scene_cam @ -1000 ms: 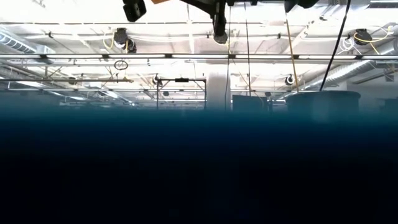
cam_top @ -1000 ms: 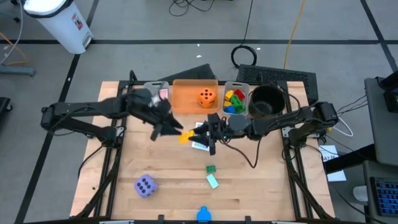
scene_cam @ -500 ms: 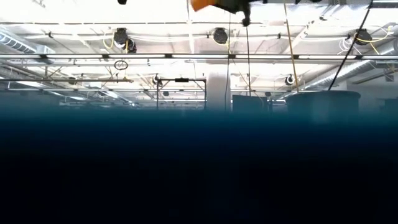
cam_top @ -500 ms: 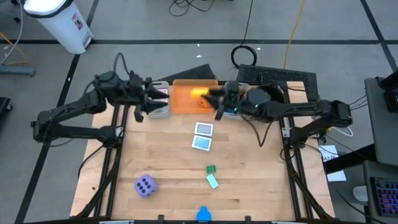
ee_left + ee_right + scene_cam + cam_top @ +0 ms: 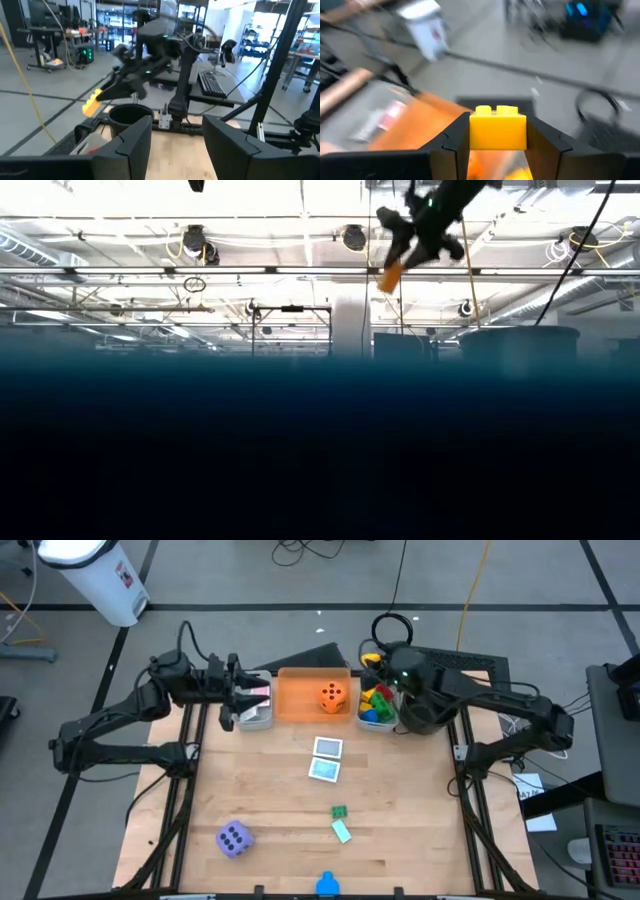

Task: Pick & Place Toys
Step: Put the yellow game piece into the right gray bin

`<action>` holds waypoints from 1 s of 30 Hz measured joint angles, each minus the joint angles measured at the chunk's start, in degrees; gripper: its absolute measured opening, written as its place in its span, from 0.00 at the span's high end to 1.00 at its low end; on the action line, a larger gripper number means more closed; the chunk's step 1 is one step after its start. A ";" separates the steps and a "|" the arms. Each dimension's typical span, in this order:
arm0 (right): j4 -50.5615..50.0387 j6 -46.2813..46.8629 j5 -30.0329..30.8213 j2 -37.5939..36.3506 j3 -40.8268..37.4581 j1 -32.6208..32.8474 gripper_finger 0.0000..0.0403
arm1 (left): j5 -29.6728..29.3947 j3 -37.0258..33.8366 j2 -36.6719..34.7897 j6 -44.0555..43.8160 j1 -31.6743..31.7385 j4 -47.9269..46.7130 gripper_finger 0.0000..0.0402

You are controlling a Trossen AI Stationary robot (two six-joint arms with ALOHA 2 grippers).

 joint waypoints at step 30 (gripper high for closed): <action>-17.69 5.21 -22.38 19.21 -0.59 -7.08 0.67 | 2.16 -0.02 8.41 -2.02 0.02 -7.14 0.55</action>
